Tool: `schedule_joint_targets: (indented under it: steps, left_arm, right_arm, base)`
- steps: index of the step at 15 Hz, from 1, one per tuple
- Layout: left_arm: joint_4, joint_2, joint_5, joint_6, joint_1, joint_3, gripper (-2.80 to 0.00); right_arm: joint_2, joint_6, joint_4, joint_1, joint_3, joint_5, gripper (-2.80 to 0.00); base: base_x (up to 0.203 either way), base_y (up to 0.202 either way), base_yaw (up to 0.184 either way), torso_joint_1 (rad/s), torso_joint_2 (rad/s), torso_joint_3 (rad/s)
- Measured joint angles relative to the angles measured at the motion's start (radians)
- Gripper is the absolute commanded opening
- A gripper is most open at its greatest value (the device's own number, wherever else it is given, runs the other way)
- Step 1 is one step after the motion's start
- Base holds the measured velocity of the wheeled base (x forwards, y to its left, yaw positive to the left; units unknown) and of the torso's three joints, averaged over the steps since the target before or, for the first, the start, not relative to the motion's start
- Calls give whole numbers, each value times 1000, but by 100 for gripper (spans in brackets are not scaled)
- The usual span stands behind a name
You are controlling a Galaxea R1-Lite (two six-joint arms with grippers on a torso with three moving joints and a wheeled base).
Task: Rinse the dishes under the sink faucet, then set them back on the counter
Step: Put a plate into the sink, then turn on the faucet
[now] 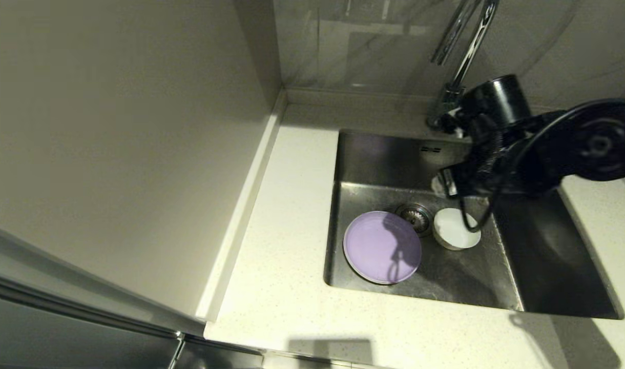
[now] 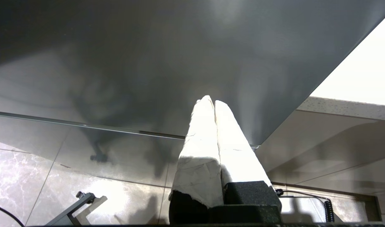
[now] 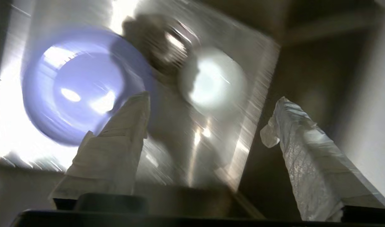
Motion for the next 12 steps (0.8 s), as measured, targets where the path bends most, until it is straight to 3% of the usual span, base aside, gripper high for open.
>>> schedule_joint_targets:
  steps: [5,8,11,12]
  left_arm:
    - [0,0,0,0,-1,0,-280]
    - [0,0,0,0,0,0,-280]
    - [0,0,0,0,0,0,-280]
    - [0,0,0,0,0,0,-280]
  right_arm:
    - [-279,4,344,-185,89,-3,0]
    - [-354,118,371,-221,125,-7,0]
    - [-380,236,368,-260,129,97,0]
    - [-382,259,363,-271,119,138,-280]
  base:
    - [0,0,0,0,0,0]
    - [0,0,0,0,0,0]
    - [0,0,0,0,0,0]
    - [0,0,0,0,0,0]
